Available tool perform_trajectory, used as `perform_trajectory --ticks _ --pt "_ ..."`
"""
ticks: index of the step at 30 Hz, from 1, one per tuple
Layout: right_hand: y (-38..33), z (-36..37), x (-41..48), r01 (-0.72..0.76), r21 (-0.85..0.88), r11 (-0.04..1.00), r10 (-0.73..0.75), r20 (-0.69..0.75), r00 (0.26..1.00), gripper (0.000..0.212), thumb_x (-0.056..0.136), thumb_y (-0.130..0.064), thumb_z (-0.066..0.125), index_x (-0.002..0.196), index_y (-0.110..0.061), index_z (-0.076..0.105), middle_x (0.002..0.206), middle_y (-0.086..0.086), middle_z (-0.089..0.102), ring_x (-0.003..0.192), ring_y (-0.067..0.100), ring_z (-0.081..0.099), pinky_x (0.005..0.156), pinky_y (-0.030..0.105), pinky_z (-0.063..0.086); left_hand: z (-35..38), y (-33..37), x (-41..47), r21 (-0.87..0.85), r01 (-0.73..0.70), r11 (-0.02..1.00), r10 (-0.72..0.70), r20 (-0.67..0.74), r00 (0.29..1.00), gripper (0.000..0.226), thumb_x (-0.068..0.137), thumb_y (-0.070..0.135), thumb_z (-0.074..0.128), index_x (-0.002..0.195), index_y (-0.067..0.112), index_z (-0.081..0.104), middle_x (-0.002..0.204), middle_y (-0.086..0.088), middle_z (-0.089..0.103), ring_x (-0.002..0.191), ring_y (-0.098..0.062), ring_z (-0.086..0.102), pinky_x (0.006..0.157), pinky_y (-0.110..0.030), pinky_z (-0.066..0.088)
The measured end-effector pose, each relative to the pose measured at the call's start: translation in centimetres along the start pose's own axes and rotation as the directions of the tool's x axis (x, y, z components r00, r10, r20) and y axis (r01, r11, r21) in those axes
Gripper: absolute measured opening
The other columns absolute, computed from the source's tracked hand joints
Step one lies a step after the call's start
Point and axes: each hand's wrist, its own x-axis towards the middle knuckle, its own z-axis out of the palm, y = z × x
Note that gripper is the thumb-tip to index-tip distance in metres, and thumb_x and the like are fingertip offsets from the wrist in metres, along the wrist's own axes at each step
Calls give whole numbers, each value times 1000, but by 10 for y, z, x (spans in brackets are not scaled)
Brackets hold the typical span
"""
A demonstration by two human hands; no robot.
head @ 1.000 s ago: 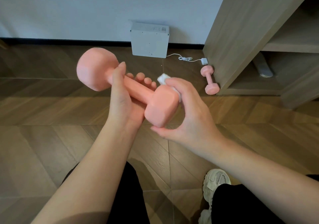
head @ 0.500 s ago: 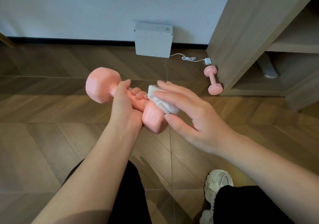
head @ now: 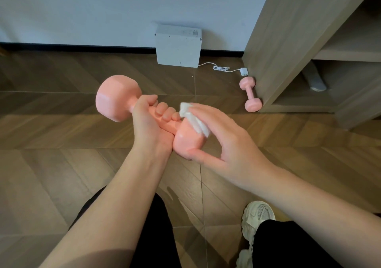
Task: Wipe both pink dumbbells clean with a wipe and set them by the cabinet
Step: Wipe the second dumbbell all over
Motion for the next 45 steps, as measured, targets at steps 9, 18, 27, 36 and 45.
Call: perform_trajectory --ticks 9,18,27,36,45 --pt "2 1 1 -286 108 952 287 15 958 76 72 -58 73 136 -30 43 131 -23 52 120 -6 47 99 18 41 1 3 -1 -102 -20 995 26 62 998 40 88 12 44 50 17 33 47 5 24 38 -12 24 40 -21 30" --pt "-2 0 7 187 -105 977 -197 -91 976 55 80 -26 78 127 -6 56 137 6 53 133 21 43 106 47 37 2 6 -3 -124 7 992 14 166 986 42 89 12 42 50 19 29 43 6 25 36 -10 23 38 -20 29" --pt "1 9 2 -240 262 935 260 -43 965 92 62 -39 86 138 -29 37 132 -15 48 120 7 51 90 23 49 3 5 -5 -108 -36 994 56 191 980 34 90 15 45 56 16 39 46 5 32 39 -11 31 43 -22 36" --pt "7 -2 5 180 -484 856 -212 -11 977 76 70 -20 78 136 -20 40 141 4 48 122 27 50 91 40 43 6 2 -1 -67 85 994 -92 -111 990 39 91 26 65 64 16 39 49 5 40 42 -8 41 52 -19 45" --pt "8 -1 4 39 -335 942 -75 -95 993 84 61 -24 86 133 -18 44 130 -2 55 124 16 47 108 41 32 9 2 -9 -69 23 997 -24 -16 1000 36 93 14 52 63 17 34 47 6 28 35 -9 27 38 -18 31"
